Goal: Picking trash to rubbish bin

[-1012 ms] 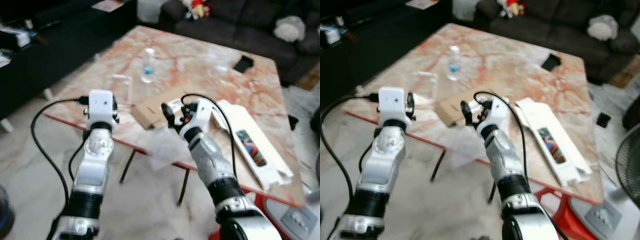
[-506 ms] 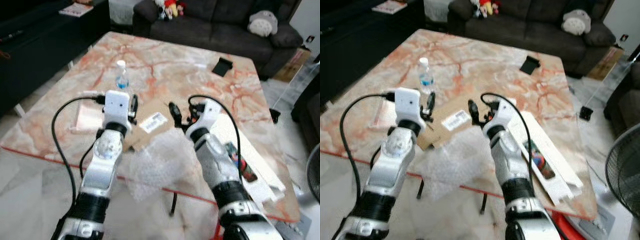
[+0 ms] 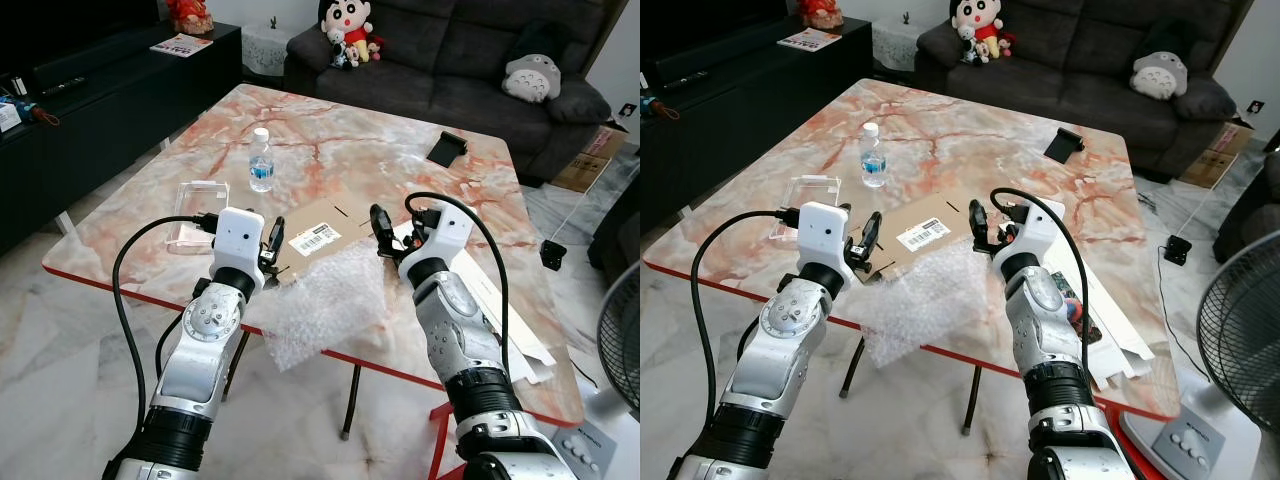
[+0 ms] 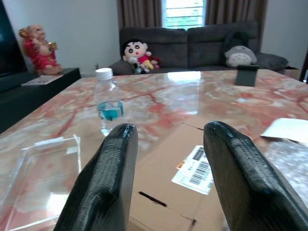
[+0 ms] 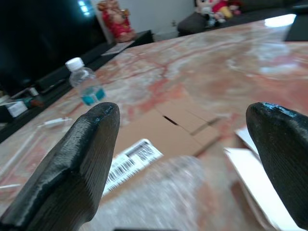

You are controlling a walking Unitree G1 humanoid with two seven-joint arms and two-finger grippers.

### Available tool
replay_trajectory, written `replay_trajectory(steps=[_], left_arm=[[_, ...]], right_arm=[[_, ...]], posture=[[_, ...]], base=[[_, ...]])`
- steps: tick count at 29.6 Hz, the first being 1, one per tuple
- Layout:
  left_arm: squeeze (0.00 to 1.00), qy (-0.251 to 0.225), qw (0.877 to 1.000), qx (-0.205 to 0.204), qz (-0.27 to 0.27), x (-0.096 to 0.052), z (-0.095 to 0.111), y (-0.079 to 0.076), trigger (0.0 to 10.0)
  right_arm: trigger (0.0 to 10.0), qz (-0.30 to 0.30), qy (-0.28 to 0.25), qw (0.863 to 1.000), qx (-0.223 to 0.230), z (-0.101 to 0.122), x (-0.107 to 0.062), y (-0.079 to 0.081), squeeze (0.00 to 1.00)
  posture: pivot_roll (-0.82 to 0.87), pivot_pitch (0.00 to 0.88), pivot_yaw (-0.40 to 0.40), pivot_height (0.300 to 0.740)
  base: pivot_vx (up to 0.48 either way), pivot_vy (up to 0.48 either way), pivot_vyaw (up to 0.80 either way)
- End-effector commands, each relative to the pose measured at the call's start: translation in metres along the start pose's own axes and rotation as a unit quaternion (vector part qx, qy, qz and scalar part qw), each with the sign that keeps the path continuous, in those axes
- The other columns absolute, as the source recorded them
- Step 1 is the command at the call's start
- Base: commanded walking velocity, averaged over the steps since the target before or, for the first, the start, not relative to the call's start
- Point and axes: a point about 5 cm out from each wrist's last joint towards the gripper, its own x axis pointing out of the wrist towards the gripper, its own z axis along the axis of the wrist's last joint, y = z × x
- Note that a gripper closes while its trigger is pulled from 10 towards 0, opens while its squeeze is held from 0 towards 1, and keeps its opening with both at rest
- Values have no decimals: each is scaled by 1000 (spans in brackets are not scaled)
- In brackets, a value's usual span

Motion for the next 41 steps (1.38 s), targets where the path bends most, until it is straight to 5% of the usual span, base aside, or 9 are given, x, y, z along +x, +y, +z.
replay_trajectory(steps=[1, 9, 17, 41], left_arm=[[0, 11, 1000, 13, -14, 0, -4, -6, 10000], [0, 21, 999, 27, -7, 1, -9, -4, 10000], [0, 33, 999, 41, 7, -1, -15, 0, 10000], [0, 31, 999, 38, 21, 0, -17, 1, 10000]], right_arm=[[10000, -21, 2, 1000, -2, 2, -2, -10, 0], [10000, -29, 63, 997, -28, -18, -4, -10, 0], [10000, -25, 68, 997, -10, -22, -6, -10, 0], [10000, -33, 74, 997, 11, -27, -2, -6, 0]], posture=[[16, 36, -135, 740], [18, 57, -143, 740], [17, 70, -145, 740], [18, 84, -144, 740]], base=[[0, 0, 0], [0, 0, 0], [63, 0, 0], [431, 0, 0]])
